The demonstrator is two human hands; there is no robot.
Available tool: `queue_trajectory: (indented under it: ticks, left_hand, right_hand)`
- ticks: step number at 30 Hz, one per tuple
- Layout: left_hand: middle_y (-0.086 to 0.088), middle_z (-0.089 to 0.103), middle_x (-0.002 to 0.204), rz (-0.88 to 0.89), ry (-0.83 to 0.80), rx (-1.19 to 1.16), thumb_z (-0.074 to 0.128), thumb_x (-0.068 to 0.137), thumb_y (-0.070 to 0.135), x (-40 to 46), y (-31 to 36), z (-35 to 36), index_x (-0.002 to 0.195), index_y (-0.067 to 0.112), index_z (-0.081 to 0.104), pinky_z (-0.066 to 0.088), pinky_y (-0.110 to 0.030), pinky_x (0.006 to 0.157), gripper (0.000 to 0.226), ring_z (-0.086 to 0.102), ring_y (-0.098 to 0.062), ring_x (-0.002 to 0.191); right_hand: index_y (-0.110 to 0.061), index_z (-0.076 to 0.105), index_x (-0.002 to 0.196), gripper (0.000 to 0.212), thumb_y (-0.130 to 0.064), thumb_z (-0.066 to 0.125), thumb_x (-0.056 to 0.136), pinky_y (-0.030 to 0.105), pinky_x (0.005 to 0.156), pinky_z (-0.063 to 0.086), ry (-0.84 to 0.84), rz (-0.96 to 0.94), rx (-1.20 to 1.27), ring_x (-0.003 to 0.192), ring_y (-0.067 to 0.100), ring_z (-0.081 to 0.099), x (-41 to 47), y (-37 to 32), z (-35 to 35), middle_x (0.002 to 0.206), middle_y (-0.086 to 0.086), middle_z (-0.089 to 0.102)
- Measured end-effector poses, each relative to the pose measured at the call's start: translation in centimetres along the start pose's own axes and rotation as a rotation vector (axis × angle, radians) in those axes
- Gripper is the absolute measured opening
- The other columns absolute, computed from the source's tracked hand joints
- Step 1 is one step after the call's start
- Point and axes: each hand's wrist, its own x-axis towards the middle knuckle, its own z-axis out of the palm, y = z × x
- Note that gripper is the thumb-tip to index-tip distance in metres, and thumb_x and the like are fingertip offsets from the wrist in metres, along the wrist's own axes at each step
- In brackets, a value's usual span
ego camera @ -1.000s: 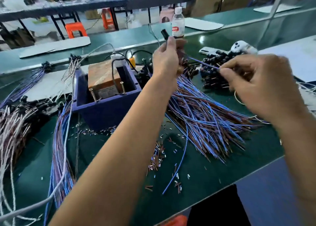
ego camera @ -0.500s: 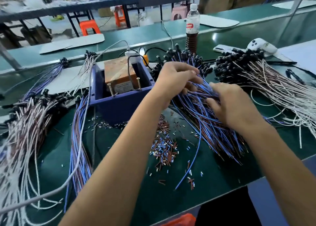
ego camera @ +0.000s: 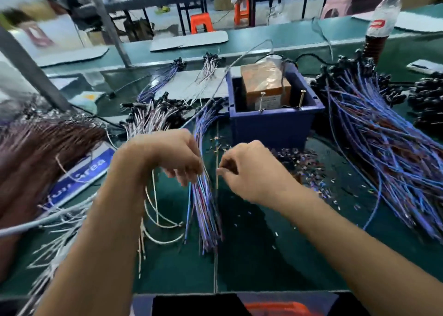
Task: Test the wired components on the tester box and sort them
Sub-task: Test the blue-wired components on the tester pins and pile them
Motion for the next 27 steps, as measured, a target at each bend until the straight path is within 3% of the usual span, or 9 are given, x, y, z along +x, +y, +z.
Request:
queue_trajectory:
  ticks: [2, 5, 9, 14, 16, 20, 23, 27]
  left_hand:
    - [-0.005, 0.078, 0.074, -0.075, 0.218, 0.017, 0.061, 0.096, 0.008, 0.6, -1.5, -0.6, 0.082, 0.006, 0.077, 0.056, -0.025, 0.054, 0.021, 0.077, -0.02, 0.068]
    - [-0.005, 0.075, 0.065, -0.087, 0.526, -0.03, 0.057, 0.087, 0.005, 2.3, -1.7, -0.6, 0.082, 0.009, 0.078, 0.057, -0.026, 0.053, 0.022, 0.074, -0.019, 0.061]
    - [-0.008, 0.075, 0.093, 0.009, 0.904, -0.003, 0.062, 0.083, 0.014, 5.8, -0.4, 0.2, 0.095, 0.016, 0.078, 0.053, -0.032, 0.074, 0.021, 0.07, -0.027, 0.089]
    - [-0.01, 0.067, 0.114, 0.013, 0.888, 0.173, 0.074, 0.088, 0.022, 9.8, 0.8, 0.5, 0.107, 0.017, 0.074, 0.057, -0.042, 0.085, 0.02, 0.067, -0.034, 0.104]
    - [-0.012, 0.062, 0.119, -0.007, 0.869, 0.225, 0.073, 0.09, 0.016, 10.6, 1.1, 0.3, 0.11, 0.016, 0.073, 0.056, -0.044, 0.086, 0.02, 0.066, -0.036, 0.105]
    - [-0.013, 0.062, 0.117, -0.011, 0.897, 0.234, 0.065, 0.091, 0.001, 11.5, 1.1, -0.3, 0.108, 0.011, 0.074, 0.056, -0.043, 0.085, 0.022, 0.067, -0.036, 0.104]
    - [-0.013, 0.064, 0.117, -0.021, 0.897, 0.082, 0.066, 0.092, 0.013, 11.9, 0.3, -0.6, 0.107, 0.012, 0.074, 0.056, -0.041, 0.091, 0.017, 0.065, -0.031, 0.107]
    - [-0.005, 0.072, 0.095, 0.019, 1.023, -0.382, 0.068, 0.097, 0.02, 11.1, -0.8, -0.3, 0.098, 0.011, 0.067, 0.057, -0.038, 0.087, 0.009, 0.069, -0.024, 0.093]
  right_hand:
    - [-0.013, 0.069, 0.078, 0.034, -0.041, 0.068, 0.097, 0.036, 0.067, 0.052, -0.055, 0.05, -0.011, 0.076, 0.035, 0.063, 2.0, -1.3, 2.1, 0.076, 0.009, 0.065]
    - [-0.016, 0.048, 0.064, 0.047, -0.046, 0.066, 0.096, 0.031, 0.064, 0.042, -0.088, 0.17, -0.032, 0.068, 0.034, 0.051, 4.3, -2.2, 4.3, 0.064, 0.006, 0.048]
    - [-0.013, 0.039, 0.063, 0.056, -0.051, 0.06, 0.098, 0.031, 0.063, 0.04, -0.097, 0.186, -0.132, 0.061, 0.029, 0.045, 5.7, -2.2, 5.9, 0.062, 0.005, 0.041]
    - [-0.019, 0.067, 0.088, 0.033, -0.049, 0.055, 0.098, 0.032, 0.059, 0.038, -0.014, 0.099, -0.247, 0.064, 0.031, 0.046, 5.7, -2.6, 6.4, 0.069, 0.004, 0.043]
    - [-0.023, 0.058, 0.081, 0.031, -0.049, 0.054, 0.099, 0.031, 0.057, 0.036, -0.01, 0.091, -0.255, 0.059, 0.028, 0.048, 5.7, -2.6, 6.4, 0.065, 0.001, 0.041]
    - [-0.021, 0.041, 0.07, 0.044, -0.052, 0.054, 0.098, 0.031, 0.057, 0.035, -0.015, 0.111, -0.252, 0.054, 0.024, 0.033, 5.8, -2.4, 6.4, 0.061, 0.0, 0.033]
    - [-0.021, 0.028, 0.062, 0.056, -0.054, 0.056, 0.098, 0.028, 0.05, 0.031, -0.027, 0.106, -0.254, 0.05, 0.022, 0.029, 5.9, -2.3, 6.0, 0.059, 0.002, 0.032]
    - [-0.018, 0.037, 0.058, 0.062, -0.064, 0.054, 0.097, 0.026, 0.044, 0.023, -0.026, 0.129, -0.235, 0.047, 0.021, 0.037, 5.8, -2.3, 6.1, 0.057, 0.005, 0.041]
